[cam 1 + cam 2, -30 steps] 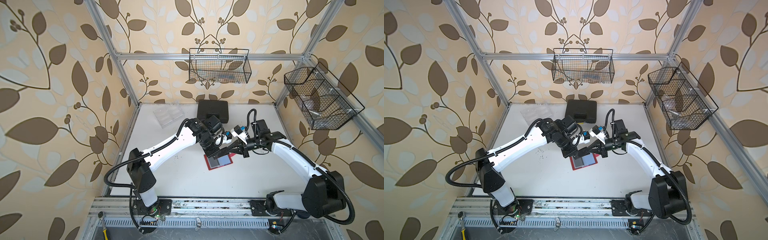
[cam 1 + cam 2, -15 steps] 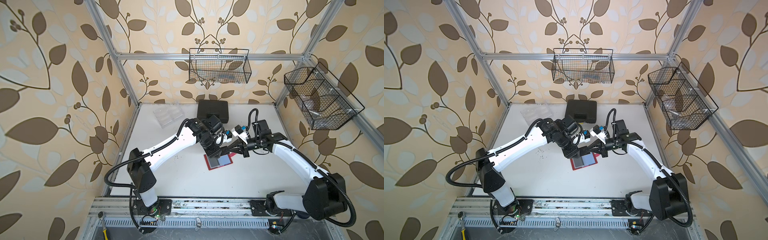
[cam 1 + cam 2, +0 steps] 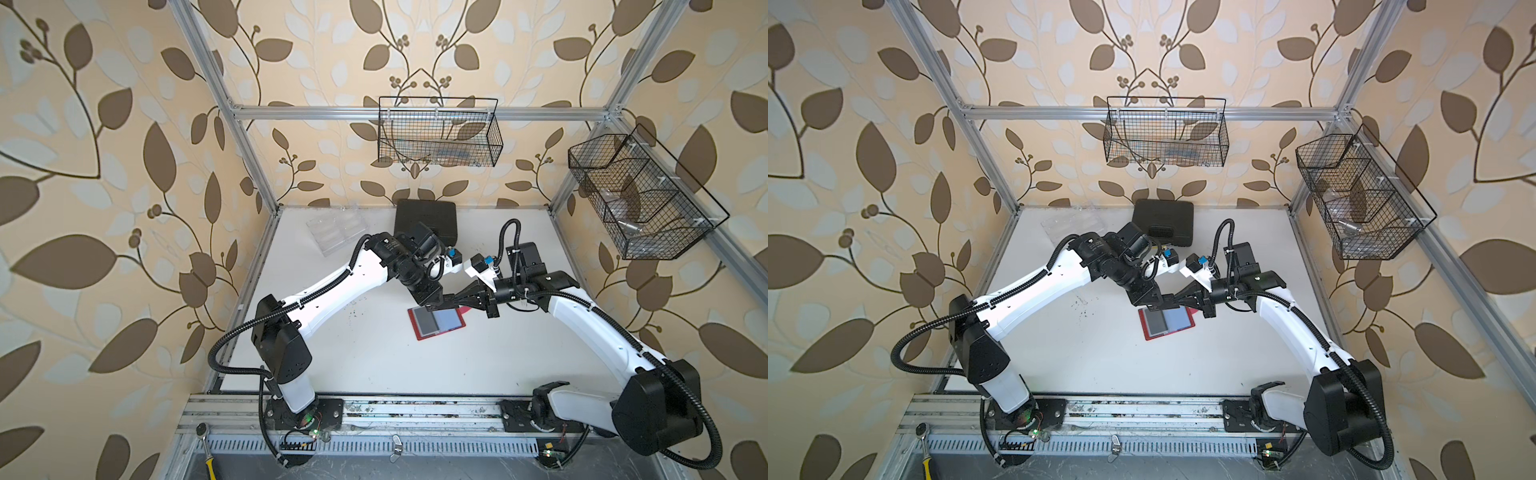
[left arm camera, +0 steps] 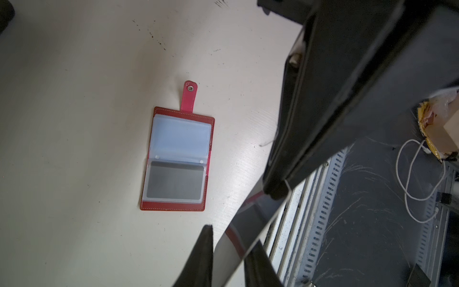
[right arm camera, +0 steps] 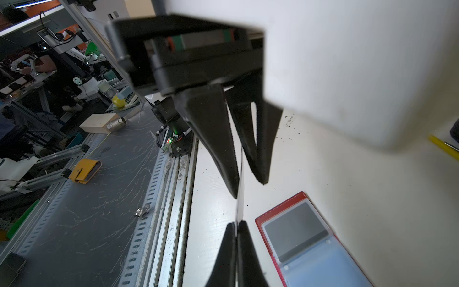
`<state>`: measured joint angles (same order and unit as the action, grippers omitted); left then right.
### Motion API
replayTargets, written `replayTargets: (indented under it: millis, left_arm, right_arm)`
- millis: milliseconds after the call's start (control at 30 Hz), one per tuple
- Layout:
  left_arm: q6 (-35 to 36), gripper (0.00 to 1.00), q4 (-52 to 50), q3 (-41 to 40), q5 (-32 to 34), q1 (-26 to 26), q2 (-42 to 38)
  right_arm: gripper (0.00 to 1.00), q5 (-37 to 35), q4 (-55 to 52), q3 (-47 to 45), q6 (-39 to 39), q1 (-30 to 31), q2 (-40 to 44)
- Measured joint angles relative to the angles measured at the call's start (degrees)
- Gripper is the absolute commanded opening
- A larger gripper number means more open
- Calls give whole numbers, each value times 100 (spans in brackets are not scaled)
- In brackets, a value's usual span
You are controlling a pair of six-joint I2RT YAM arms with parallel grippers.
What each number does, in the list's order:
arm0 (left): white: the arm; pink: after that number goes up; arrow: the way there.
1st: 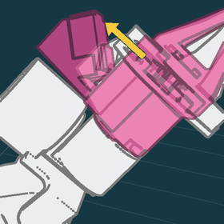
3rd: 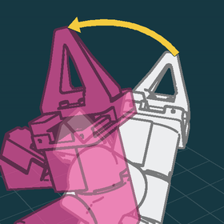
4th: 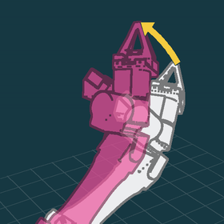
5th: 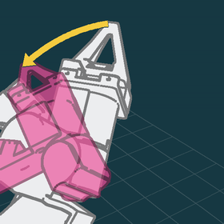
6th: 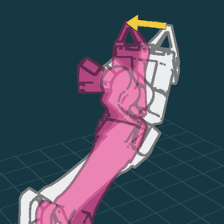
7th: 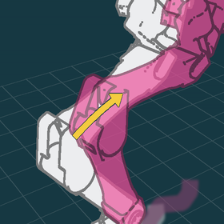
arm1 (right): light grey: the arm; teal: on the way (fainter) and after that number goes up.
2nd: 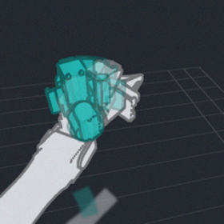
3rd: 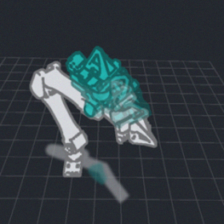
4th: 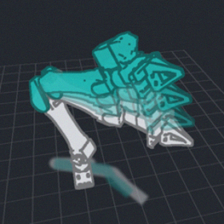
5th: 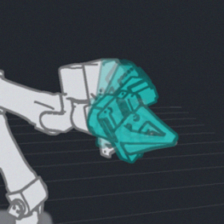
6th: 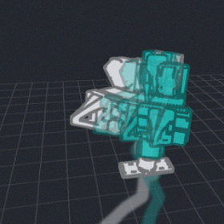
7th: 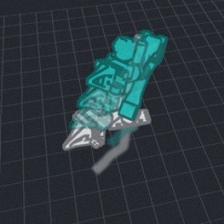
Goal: Take the credit cards out of the card holder
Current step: Pass the credit card.
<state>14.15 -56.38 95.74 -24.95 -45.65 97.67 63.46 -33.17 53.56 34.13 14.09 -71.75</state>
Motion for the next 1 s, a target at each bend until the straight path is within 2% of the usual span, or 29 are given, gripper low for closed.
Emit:
replayTargets:
  millis: [100, 233, 333, 367, 467, 633, 1000]
  left_arm:
    - [9, 8, -4, -15, -127, 0, 0]
    - [13, 2, -48, -15, -289, 0, 0]
    - [50, 0, -61, -15, -337, 0, 0]
    - [68, 0, -59, -17, -337, 0, 0]
    - [175, 0, 11, -103, -302, 0, -2]
    - [319, 0, 107, -197, -295, 0, -17]
    - [522, 0, 271, -328, -319, -4, -302]
  right_arm:
    - [0, -20, 37, -2, 7, 0, 2]
    - [0, -50, 144, -2, 2, -7, 2]
    - [26, -55, 164, -4, -7, -11, 2]
    - [37, -63, 190, -9, -46, -11, 2]
    - [46, -50, 225, -37, -107, -4, 2]
    - [49, -22, 245, -44, -155, -7, 2]
    - [46, 87, 262, -44, -177, -48, -190]
